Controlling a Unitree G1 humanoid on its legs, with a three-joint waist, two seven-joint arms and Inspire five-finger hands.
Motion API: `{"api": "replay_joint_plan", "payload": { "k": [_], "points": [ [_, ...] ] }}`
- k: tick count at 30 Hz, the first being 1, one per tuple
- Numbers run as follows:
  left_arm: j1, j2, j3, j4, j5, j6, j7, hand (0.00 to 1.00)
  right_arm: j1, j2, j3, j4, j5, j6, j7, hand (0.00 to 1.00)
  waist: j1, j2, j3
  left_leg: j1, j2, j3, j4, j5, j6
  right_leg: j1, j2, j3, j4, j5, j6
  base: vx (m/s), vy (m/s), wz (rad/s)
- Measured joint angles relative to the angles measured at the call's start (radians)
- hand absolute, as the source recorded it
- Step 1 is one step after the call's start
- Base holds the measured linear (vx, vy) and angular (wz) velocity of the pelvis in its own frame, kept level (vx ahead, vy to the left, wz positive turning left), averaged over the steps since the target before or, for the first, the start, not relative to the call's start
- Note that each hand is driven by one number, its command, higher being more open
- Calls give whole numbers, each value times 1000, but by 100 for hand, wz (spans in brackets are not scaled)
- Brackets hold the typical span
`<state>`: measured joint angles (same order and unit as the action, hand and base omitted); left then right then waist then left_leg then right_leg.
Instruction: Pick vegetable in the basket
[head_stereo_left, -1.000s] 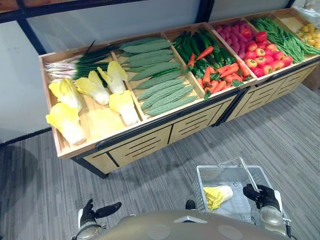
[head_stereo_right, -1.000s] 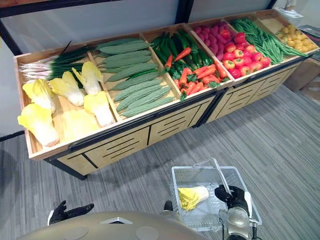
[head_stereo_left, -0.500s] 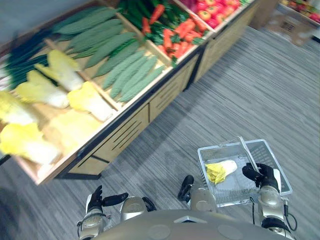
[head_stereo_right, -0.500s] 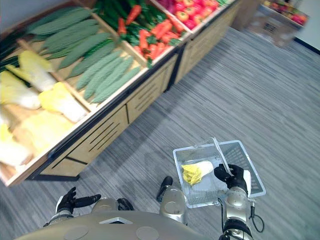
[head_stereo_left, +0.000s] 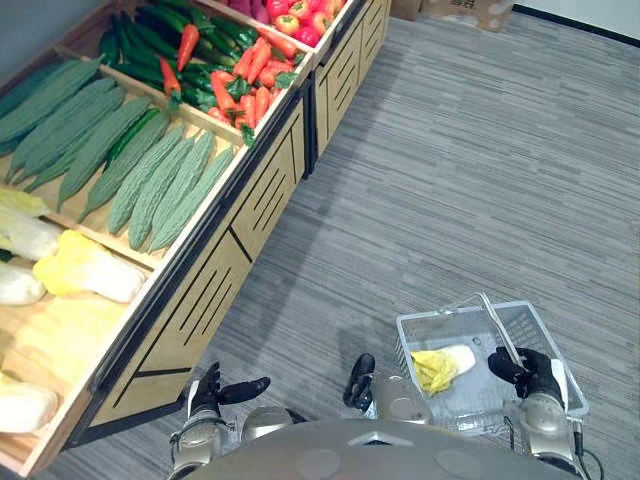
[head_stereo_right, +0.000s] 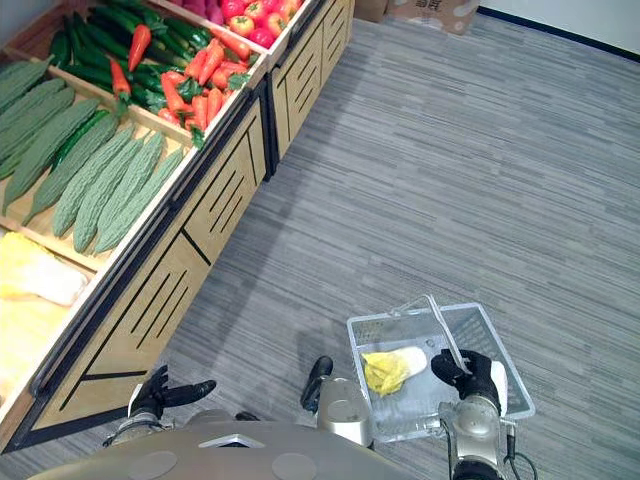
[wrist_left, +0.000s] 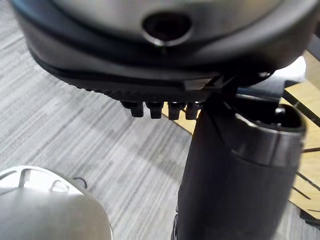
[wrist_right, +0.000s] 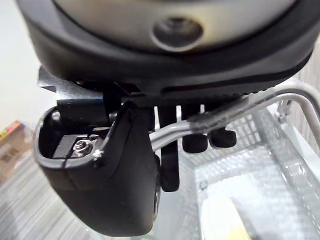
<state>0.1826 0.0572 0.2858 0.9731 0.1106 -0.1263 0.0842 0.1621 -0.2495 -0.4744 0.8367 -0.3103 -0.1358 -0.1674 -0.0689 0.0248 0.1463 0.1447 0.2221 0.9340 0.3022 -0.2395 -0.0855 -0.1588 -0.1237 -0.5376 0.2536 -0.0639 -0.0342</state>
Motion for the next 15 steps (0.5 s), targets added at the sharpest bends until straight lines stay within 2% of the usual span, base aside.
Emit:
{"api": "replay_joint_plan", "payload": {
  "k": [1,2,3,4,5,6,7,8,10,12,13,15],
  "points": [
    [-1,1,0,1,0,0,0,100,2,8,0,-12,0,0,0,0,-3,-3,2,-1,9,0,24,-3,-1,-5,-1,8,12,-18,3,-28,-160,-36],
    [0,2,0,4,0,0,0,100,14,27,0,-34,0,0,0,0,-9,-9,5,-7,39,1,90,-4,-1,-7,4,23,25,-39,-2,-47,-177,-38],
    [1,3,0,9,0,0,-2,100,22,33,0,-49,0,0,1,0,-13,-10,6,-21,89,-4,192,-3,1,-3,15,30,24,-54,-13,-49,-218,-58],
    [6,3,1,11,0,1,0,100,32,33,1,-67,0,0,2,0,-9,-7,10,-39,150,-36,314,9,22,9,40,57,24,-64,-28,-23,-175,-63],
    [12,3,3,11,-1,1,0,100,38,33,2,-73,0,0,2,0,-4,-4,12,-55,177,-79,387,26,58,20,56,79,24,-68,-35,49,-169,-93],
    [22,0,3,11,-8,1,1,100,42,32,11,-95,0,0,1,0,15,-3,16,-117,195,-230,506,66,135,45,83,135,22,-79,-52,67,-114,-66],
    [22,0,3,11,-8,1,1,100,42,32,11,-95,0,0,1,0,15,-3,16,-117,195,-230,506,66,135,45,83,135,22,-79,-52,85,-109,-112],
    [23,-7,2,-7,-68,-6,-2,100,34,21,30,-109,1,-1,-1,0,27,-3,18,-213,107,-509,524,-4,55,48,101,207,24,-87,-60,75,-57,-108],
    [20,-10,-2,-23,-94,-7,0,100,2,20,44,-109,1,-2,-1,0,46,-4,21,-255,41,-652,422,-38,25,52,120,284,20,-88,-60,77,-28,-142],
    [20,-10,-15,-24,-110,-7,0,100,-7,20,53,-109,2,-3,-1,0,46,-1,22,-277,19,-729,307,-39,15,57,128,317,22,-88,-55,88,33,-96],
    [20,-11,-17,-29,-110,-9,-1,100,-11,19,54,-109,2,-5,-1,0,46,3,22,-297,-3,-834,144,-22,-12,54,131,350,26,-91,-46,94,78,-77],
    [21,-13,-20,-32,-109,-10,-1,100,-10,14,54,-113,2,-5,-1,0,46,8,21,-308,-5,-891,32,6,-38,49,132,376,29,-99,-31,120,144,-71]
  ]
}}
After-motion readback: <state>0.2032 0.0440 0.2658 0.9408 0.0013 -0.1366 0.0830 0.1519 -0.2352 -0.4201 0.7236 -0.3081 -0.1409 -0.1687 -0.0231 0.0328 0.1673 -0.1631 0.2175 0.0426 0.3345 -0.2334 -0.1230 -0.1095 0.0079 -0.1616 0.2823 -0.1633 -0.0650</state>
